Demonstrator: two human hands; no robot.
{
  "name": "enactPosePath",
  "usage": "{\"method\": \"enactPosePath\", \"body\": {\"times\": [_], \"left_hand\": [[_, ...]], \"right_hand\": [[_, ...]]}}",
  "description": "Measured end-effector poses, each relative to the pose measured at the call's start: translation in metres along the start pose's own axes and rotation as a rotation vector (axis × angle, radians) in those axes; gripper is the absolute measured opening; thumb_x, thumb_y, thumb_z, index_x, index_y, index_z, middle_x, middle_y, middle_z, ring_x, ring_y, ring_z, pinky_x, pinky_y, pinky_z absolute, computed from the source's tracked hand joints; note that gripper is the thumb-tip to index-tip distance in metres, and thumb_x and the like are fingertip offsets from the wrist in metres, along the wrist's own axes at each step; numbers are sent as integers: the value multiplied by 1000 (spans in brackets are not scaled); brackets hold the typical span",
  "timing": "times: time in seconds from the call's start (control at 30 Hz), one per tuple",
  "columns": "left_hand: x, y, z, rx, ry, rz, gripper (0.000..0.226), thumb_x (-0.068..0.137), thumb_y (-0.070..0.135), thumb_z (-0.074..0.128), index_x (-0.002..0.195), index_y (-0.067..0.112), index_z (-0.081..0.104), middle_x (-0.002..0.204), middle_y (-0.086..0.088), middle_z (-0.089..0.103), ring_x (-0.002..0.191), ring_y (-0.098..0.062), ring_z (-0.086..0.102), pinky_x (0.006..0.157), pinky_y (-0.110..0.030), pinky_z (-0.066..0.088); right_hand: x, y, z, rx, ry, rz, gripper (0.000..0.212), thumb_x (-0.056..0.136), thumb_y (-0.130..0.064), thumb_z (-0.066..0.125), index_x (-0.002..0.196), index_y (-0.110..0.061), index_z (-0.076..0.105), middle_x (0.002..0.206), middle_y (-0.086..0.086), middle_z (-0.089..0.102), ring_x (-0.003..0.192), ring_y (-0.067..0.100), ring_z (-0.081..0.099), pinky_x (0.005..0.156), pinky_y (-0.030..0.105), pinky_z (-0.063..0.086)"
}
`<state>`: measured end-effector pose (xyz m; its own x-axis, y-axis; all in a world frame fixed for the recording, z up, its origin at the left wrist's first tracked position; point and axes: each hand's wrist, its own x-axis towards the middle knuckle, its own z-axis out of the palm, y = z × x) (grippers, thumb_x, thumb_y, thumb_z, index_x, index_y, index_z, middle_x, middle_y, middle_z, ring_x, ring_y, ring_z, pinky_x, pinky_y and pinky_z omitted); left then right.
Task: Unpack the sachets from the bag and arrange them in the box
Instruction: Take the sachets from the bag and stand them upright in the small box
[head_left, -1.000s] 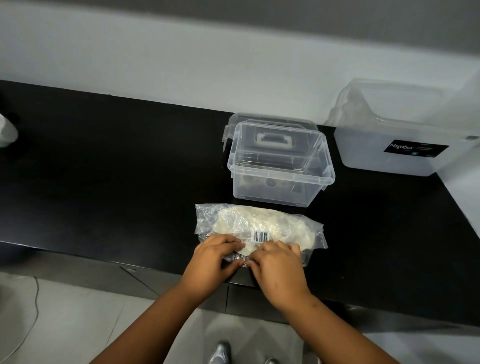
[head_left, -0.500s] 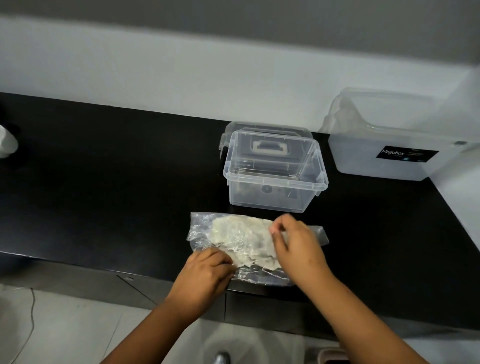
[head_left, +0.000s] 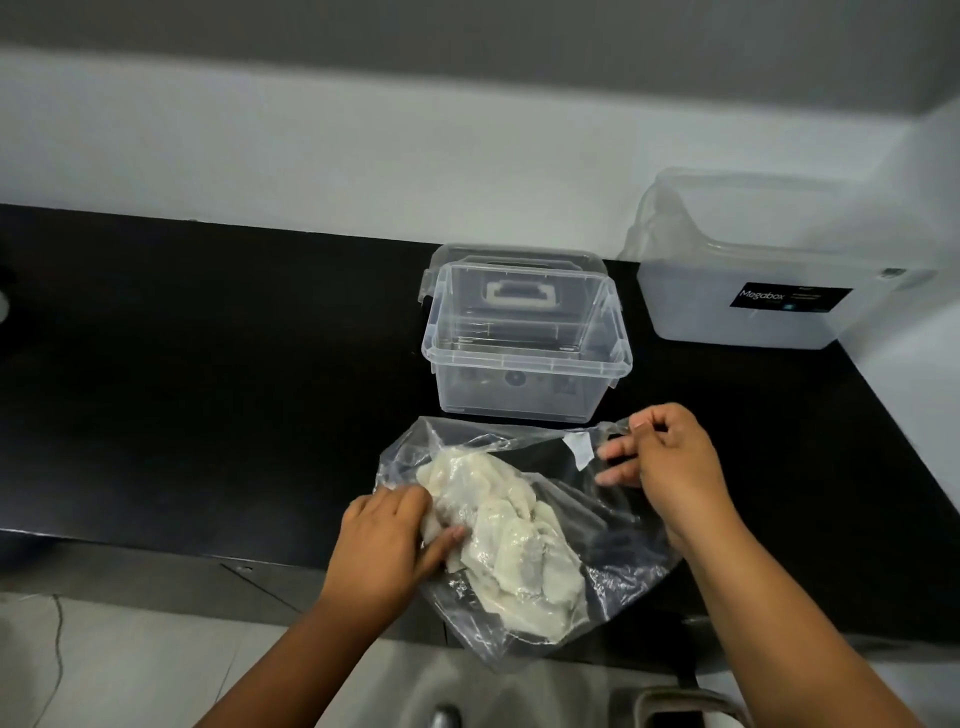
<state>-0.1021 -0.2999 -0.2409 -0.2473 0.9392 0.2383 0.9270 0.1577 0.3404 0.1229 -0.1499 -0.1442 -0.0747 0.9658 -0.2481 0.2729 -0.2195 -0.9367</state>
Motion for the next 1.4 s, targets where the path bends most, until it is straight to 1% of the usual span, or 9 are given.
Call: {"method": "enactPosePath", "body": {"times": [0.23,0.37,0.5,0.67,0.73,0.83,0.93,1.13,1.4], "left_hand": [[7,13,18,84,-94,53,51,89,70,29,109,31,54,110,11,55,99,-13,55,87,-34,40],[6,19,18,103,-83,59,50,89,70,30,106,30,54,109,11,55,97,-14,56,86,-35,40],[11,31,8,78,3,97,43,88,66,40,105,30,54,110,10,55,101,-12,52,86,-33,34],[38,69,-11,28,100,355,38,92,45,51,122,23,54,122,6,57,107,-13,49,89,-30,34],[54,83,-14,74,11,474,51,90,34,57,138,24,44,133,8,53,115,-13,49,90,-30,36],[76,96,-12,161,-188,580,64,82,25,53,144,23,36,137,6,54,129,-15,43,100,-32,31],[90,100,-4,221,-347,574,66,83,23,48,147,19,33,136,1,56,138,-19,34,112,-35,21],[95,85,-10,171,-335,611,29,81,34,46,98,29,68,96,8,63,105,-17,57,99,-34,38],[59,59,-38,-47,-403,529,49,96,58,31,91,26,68,94,14,60,94,-1,53,94,-23,36]], "right_hand": [[43,53,-25,-298,89,135,11,98,-19,49,95,-14,59,71,5,71,46,21,64,67,42,58],[53,63,-35,-449,68,121,15,96,-19,53,89,-18,67,70,0,71,40,12,58,49,30,50],[58,50,-49,-296,19,136,23,99,-13,46,109,-9,66,83,0,72,48,16,59,64,32,53],[24,9,-55,-437,194,-356,29,97,-17,50,121,-23,64,107,-9,62,85,8,60,80,22,48],[7,-2,-51,-427,79,-516,22,94,-14,55,107,-26,68,93,-12,64,74,5,60,71,16,49],[-3,9,-34,-379,-332,-307,24,95,-7,53,95,-26,69,85,-4,70,77,7,68,74,21,57],[6,33,-25,-477,-279,-221,31,96,-4,47,88,-28,65,87,-4,69,81,11,68,78,25,55],[14,49,-25,-743,-383,-155,19,93,-15,60,107,-23,69,99,-8,69,95,8,64,79,14,44],[13,43,-20,-927,-547,-307,74,77,-42,76,141,-23,44,143,-4,47,132,11,41,108,20,27]]}}
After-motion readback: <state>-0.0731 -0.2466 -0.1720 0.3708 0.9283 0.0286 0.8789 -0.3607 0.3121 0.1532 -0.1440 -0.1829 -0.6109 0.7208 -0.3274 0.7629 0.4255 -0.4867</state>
